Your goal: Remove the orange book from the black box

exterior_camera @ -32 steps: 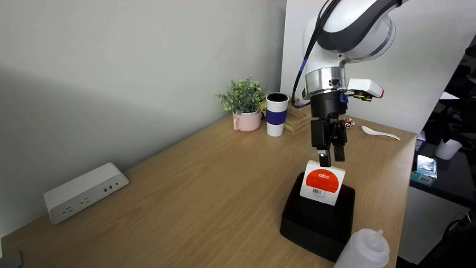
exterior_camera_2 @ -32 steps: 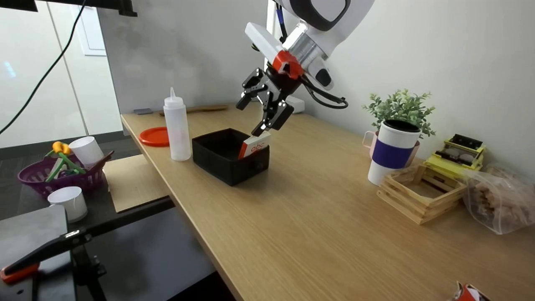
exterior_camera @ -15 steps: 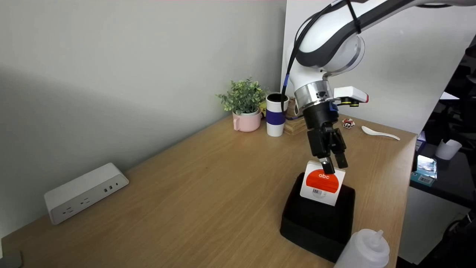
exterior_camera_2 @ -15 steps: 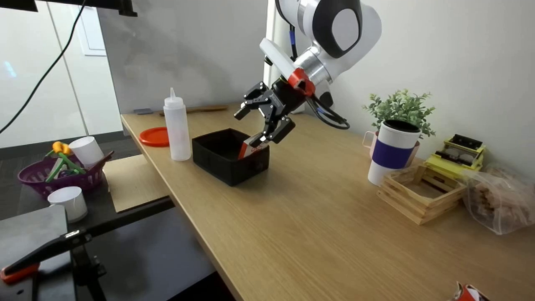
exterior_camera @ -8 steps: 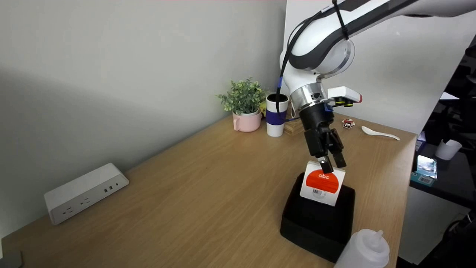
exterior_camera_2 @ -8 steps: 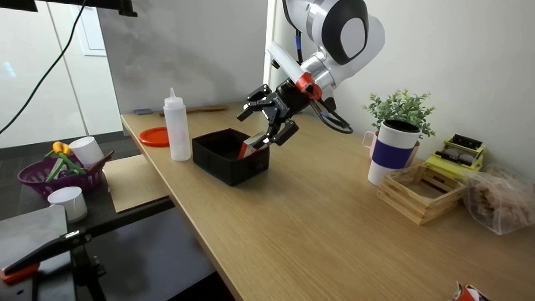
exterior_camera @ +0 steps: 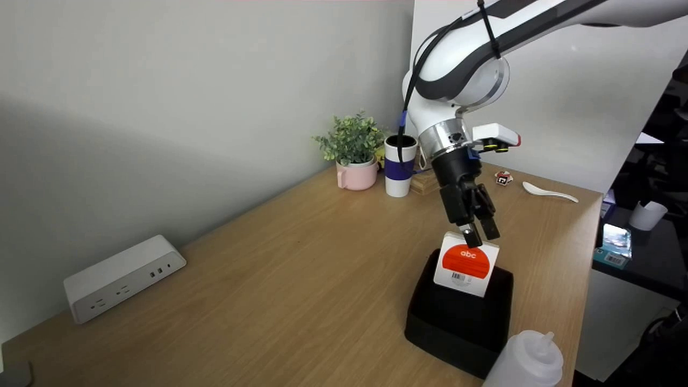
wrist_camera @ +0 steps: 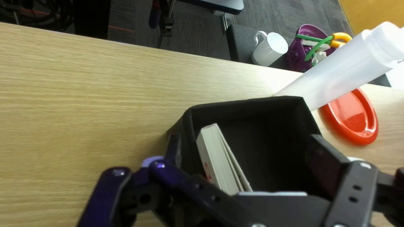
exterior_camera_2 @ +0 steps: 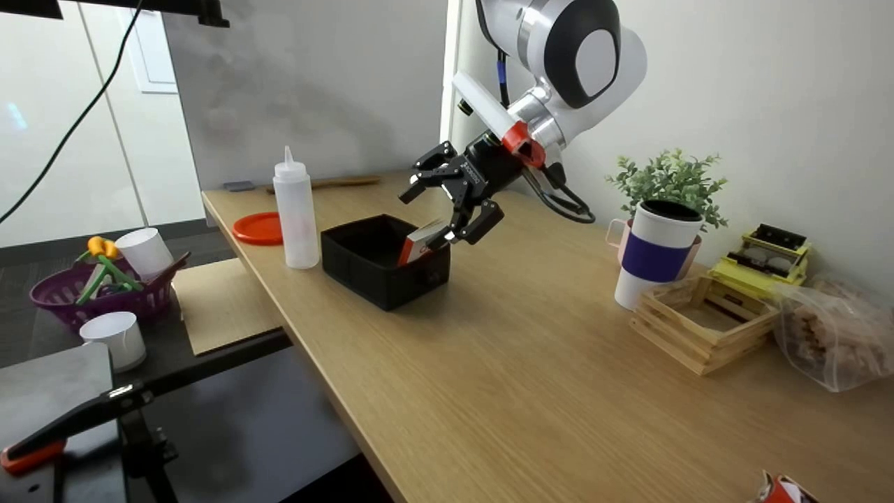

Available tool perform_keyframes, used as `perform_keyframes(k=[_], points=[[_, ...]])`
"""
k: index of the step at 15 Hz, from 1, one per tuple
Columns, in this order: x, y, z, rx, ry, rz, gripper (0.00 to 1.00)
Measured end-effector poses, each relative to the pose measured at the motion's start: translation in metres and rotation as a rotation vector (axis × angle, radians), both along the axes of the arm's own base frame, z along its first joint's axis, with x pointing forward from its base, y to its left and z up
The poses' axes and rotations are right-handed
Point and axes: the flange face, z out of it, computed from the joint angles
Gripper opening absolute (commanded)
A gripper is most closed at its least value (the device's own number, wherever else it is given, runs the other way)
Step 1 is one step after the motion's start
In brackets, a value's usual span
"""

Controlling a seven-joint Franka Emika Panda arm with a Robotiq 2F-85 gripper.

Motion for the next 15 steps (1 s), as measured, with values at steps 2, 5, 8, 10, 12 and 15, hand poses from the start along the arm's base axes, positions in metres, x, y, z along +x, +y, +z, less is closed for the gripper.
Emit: perform_keyframes(k=[2,5,8,10,12,15], points=[[0.003,-0.002,-0.002,-0.029,-0.028,0.011,1.0],[0.009,-0.004,-0.007,-0.064,-0.075,0.033,1.0],[0.013,-0.005,-0.01,-0.084,-0.112,0.054,1.0],[0.015,-0.005,-0.009,-0.084,-0.131,0.065,1.0],[0.016,-0.002,-0.008,-0.077,-0.142,0.076,1.0],[0.018,0.007,-0.006,-0.058,-0.153,0.097,1.0]])
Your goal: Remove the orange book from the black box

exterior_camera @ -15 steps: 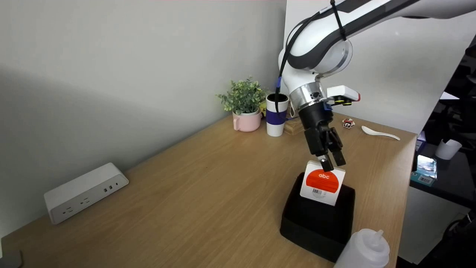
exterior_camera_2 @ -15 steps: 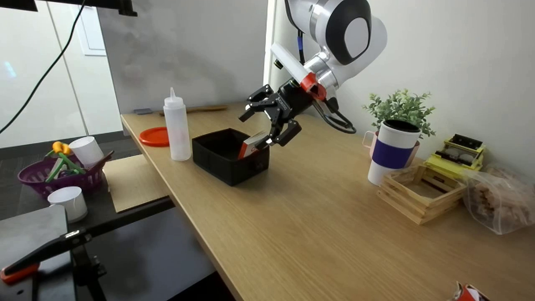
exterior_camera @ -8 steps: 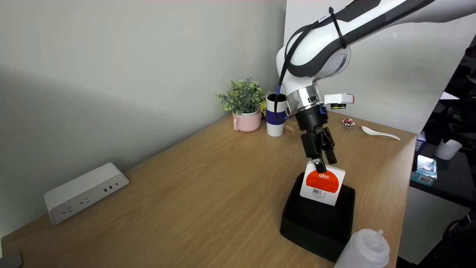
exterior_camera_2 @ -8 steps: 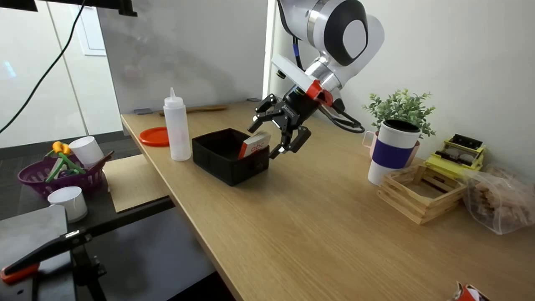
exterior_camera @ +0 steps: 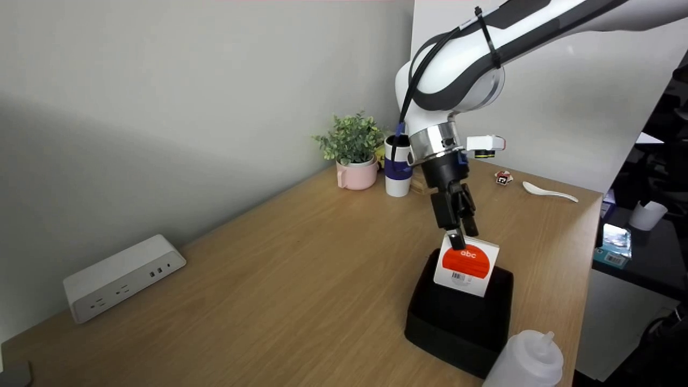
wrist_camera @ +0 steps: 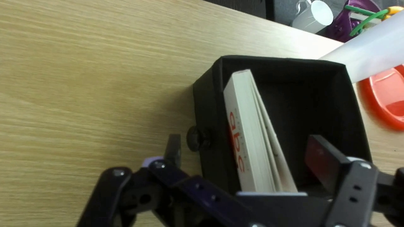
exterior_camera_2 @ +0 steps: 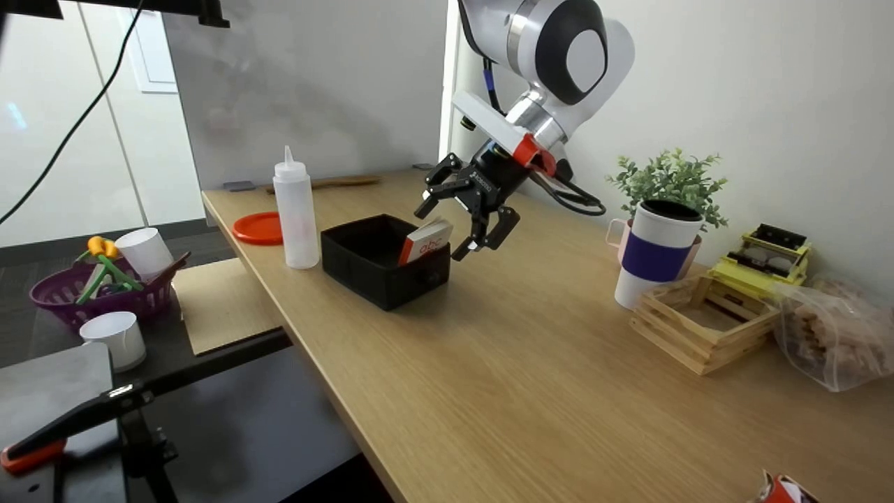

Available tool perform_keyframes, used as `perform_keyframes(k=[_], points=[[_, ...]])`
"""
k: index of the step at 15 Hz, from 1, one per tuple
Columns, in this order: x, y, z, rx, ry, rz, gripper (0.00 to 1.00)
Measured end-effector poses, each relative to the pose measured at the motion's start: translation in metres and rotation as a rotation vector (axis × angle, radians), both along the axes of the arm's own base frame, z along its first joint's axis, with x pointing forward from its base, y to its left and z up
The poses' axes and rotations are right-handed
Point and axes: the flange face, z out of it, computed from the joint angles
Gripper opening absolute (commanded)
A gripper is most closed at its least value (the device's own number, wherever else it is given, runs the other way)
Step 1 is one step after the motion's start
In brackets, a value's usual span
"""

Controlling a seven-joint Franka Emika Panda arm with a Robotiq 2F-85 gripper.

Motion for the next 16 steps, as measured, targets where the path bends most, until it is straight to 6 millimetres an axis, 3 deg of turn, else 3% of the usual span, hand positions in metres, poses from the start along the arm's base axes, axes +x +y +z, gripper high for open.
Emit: perform_keyframes(k=[5,14,15,16], points=[[0.004,0.014,-0.004,0.019,-0.009,0.032,1.0],[0.003,0.006,-0.02,0.013,0.015,0.012,1.0],[0.003,0.006,-0.02,0.012,0.016,0.011,0.97],[0.003,0.007,-0.02,0.01,0.017,0.009,0.74]])
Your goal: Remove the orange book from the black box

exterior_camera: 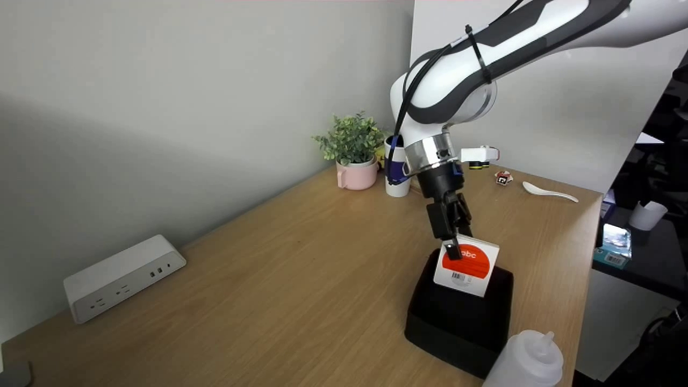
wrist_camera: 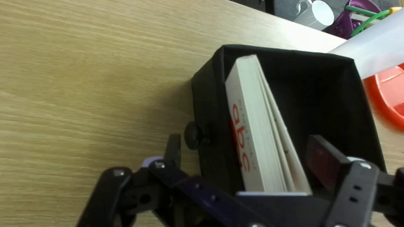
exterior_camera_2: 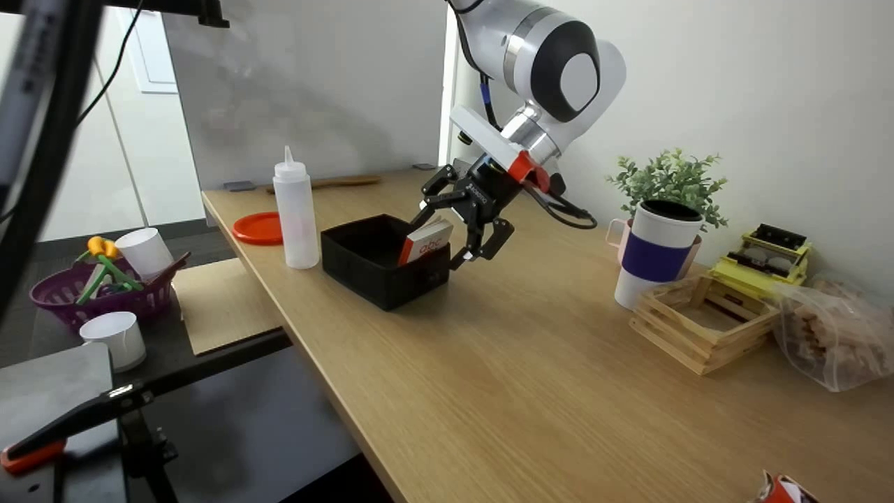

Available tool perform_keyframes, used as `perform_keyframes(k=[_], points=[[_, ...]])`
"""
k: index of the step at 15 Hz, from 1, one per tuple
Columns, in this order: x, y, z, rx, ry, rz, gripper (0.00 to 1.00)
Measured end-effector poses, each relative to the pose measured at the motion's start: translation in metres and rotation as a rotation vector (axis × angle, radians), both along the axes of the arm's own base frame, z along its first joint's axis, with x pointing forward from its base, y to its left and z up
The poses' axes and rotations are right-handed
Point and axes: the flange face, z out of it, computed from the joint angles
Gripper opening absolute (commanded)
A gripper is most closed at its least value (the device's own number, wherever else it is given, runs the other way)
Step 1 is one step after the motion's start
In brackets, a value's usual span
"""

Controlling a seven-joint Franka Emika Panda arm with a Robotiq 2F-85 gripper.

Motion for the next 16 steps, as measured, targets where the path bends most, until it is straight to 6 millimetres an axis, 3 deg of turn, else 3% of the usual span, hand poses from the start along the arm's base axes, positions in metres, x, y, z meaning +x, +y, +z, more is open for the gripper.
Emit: perform_keyframes(k=[2,11,13,16], points=[[0.0,0.0007,0.0004,-0.004,0.001,-0.005,0.69],[-0.0008,0.0026,0.0,-0.018,0.01,-0.021,0.05],[-0.001,0.0032,-0.0001,-0.02,0.009,-0.023,0.01],[-0.0011,0.0062,0.0009,-0.026,0.006,-0.027,0.04]])
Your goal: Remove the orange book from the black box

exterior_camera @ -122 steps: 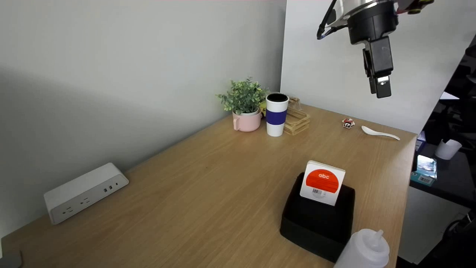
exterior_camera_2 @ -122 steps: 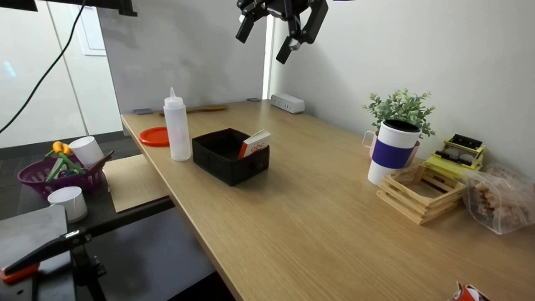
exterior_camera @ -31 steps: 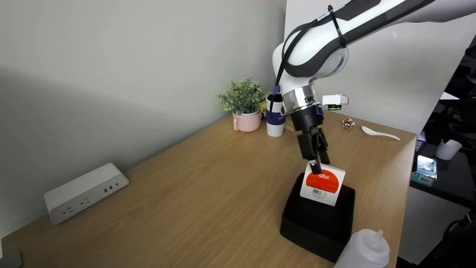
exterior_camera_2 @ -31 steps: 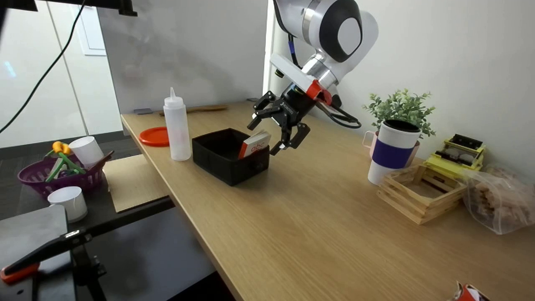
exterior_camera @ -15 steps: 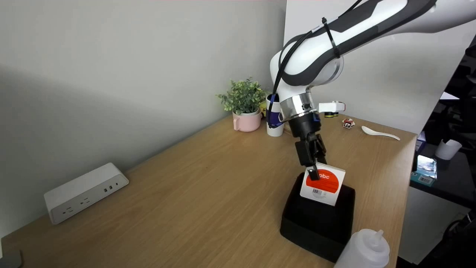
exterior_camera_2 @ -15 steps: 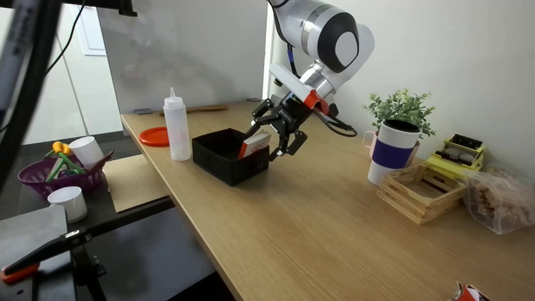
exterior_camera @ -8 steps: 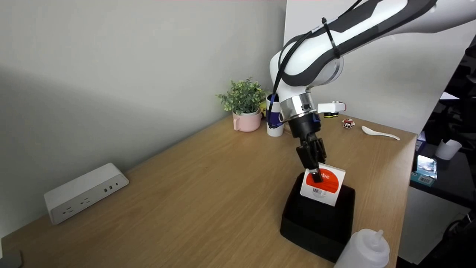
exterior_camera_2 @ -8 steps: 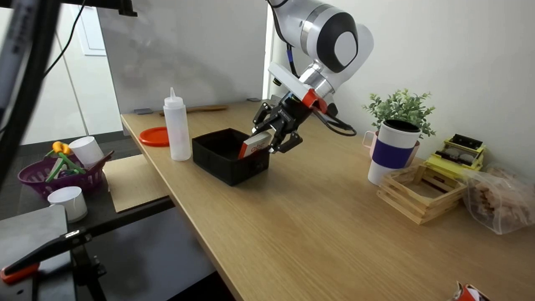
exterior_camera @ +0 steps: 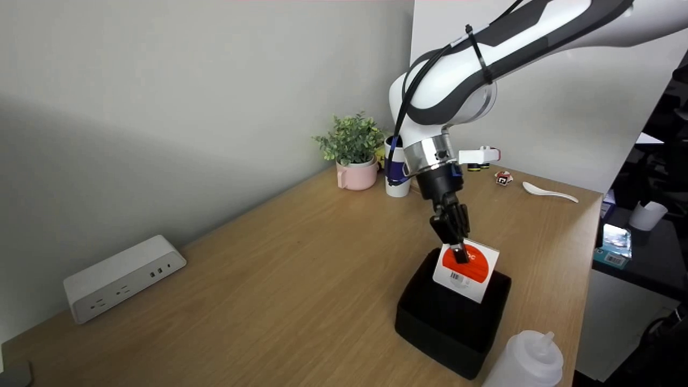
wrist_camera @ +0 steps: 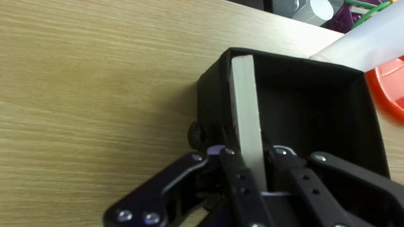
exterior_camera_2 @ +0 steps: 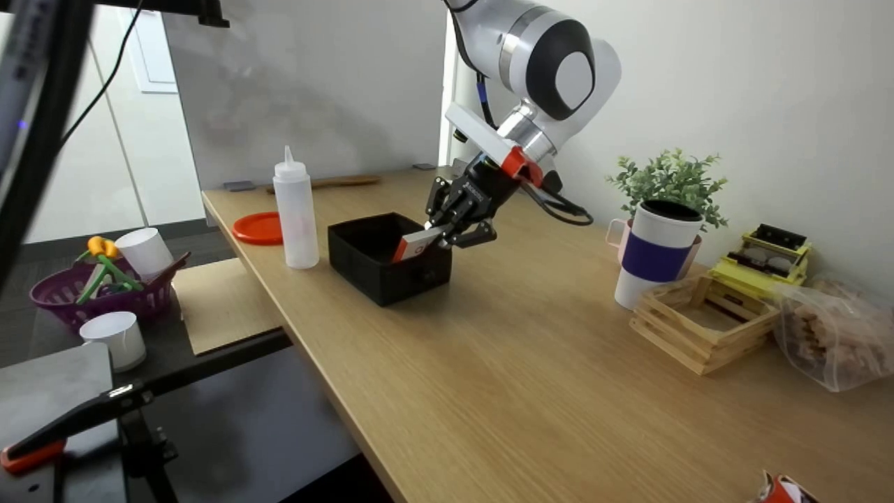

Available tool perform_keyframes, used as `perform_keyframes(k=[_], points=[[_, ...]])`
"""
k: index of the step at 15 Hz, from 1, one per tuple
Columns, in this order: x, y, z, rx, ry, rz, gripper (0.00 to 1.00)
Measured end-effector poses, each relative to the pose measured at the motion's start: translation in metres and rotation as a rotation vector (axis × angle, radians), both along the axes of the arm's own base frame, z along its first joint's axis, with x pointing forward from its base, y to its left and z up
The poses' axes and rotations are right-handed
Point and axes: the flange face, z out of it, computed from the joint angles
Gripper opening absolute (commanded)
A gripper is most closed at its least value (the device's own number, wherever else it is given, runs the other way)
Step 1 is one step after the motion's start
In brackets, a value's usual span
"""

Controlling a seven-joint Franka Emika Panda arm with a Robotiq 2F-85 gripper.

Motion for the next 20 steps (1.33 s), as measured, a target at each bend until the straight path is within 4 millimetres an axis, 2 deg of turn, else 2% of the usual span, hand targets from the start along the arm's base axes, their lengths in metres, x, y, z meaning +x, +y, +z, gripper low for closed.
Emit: perform_keyframes(k=[10,20], points=[[-0.012,0.012,0.012,-0.085,-0.059,-0.103,0.04],[-0.058,0.021,0.038,-0.222,-0.13,-0.29,0.04]])
